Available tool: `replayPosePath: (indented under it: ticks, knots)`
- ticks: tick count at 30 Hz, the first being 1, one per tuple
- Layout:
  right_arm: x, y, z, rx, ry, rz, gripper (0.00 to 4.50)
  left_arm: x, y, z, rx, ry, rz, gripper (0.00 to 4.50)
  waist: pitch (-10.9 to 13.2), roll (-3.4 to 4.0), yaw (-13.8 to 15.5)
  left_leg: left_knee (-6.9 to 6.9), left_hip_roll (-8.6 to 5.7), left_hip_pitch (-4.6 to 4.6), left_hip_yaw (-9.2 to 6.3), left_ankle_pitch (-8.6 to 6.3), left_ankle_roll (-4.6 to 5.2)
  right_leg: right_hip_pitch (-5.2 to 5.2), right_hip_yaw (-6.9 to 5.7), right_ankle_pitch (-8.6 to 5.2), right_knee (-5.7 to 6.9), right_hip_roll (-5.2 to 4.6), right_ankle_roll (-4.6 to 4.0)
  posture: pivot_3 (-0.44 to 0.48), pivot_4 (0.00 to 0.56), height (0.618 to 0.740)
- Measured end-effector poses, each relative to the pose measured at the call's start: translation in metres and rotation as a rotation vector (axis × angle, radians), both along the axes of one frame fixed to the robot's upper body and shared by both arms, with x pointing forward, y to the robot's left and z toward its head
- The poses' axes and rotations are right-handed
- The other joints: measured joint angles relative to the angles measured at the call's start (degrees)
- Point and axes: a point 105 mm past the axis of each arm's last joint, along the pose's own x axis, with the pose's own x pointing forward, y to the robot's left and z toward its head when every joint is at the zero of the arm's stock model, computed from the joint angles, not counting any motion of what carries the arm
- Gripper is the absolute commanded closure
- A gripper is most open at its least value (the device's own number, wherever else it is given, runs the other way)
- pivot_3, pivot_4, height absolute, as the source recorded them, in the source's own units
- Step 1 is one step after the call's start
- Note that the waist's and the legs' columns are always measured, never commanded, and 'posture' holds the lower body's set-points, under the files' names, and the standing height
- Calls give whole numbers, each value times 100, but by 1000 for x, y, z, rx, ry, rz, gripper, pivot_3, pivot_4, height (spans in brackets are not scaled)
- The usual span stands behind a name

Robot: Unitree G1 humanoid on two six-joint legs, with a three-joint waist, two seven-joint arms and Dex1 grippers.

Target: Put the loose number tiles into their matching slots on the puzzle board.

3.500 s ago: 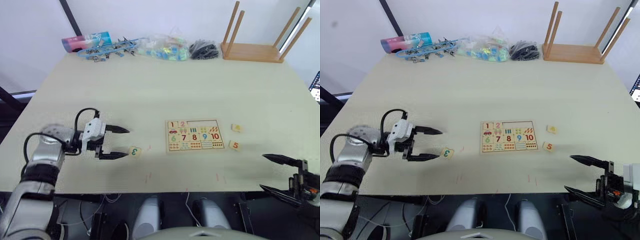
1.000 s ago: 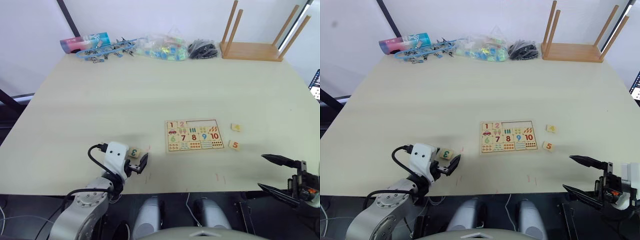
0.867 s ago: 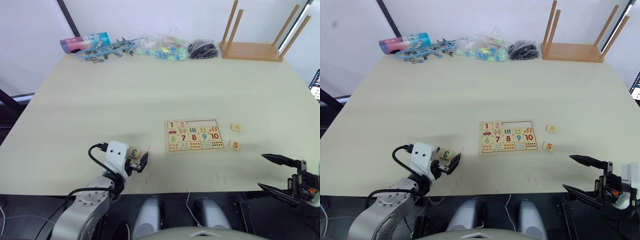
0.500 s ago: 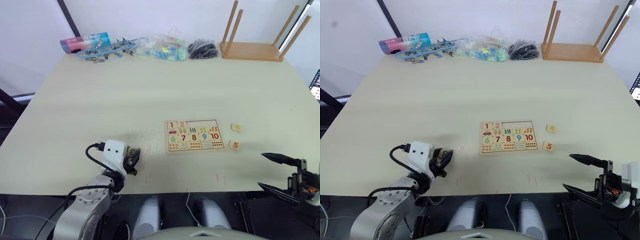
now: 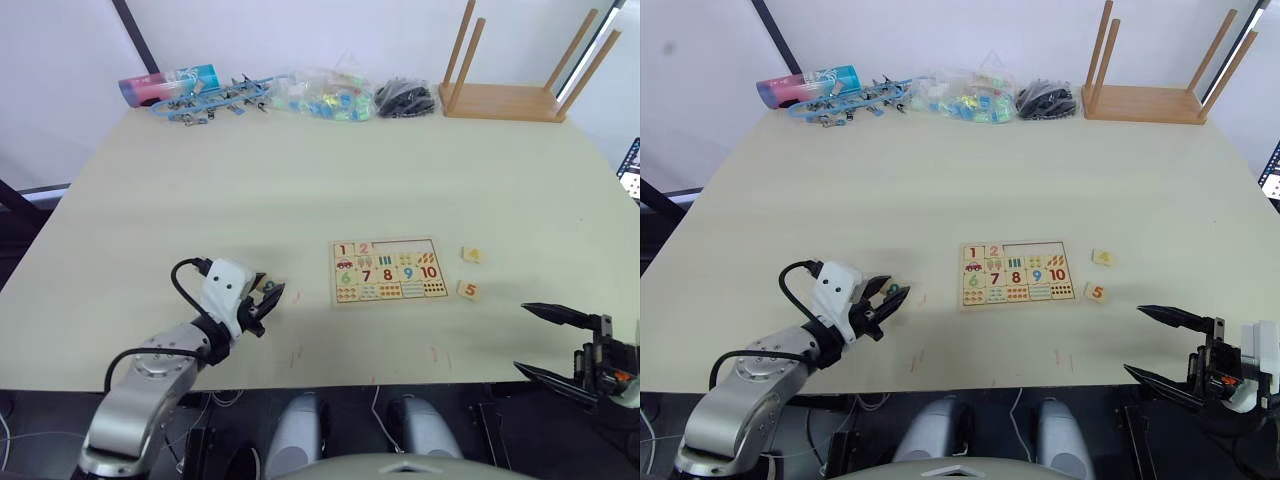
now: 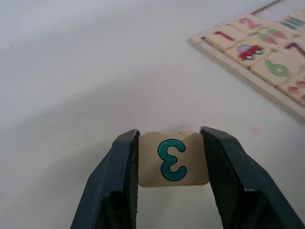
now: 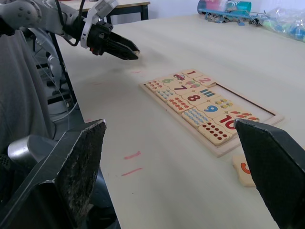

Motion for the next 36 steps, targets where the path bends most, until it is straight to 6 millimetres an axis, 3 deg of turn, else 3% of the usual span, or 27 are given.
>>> replayPosePath:
  ticks: [8, 14, 19, 36]
  knots:
    - [1, 2, -1, 9, 0, -8, 0, 12, 6, 22, 49, -56, -519, 3015, 2, 2, -1, 0, -19, -3, 3, 0, 0, -1, -5, 0, -1, 2, 0, 0, 150, 737]
    - [2, 3, -1, 11, -14, -11, 0, 15, 16, 26, 106, -27, -881, 3015, 2, 1, -3, 3, -23, -8, 20, 1, 1, 0, -9, 1, -2, 8, 3, 0, 150, 737]
    - [1, 3, -2, 16, -18, -22, 0, 30, 24, 23, 144, -12, -896, 3015, 3, 0, -2, 3, -22, -10, 15, 1, 1, 0, -9, 10, -2, 12, 19, 0, 150, 737]
    - [3, 5, 1, 12, -45, -24, 0, 40, 20, 0, 299, 60, -1056, 3015, 6, -4, -2, 7, -19, -12, 11, 1, 1, -1, -8, 12, 2, 14, 23, 0, 150, 737]
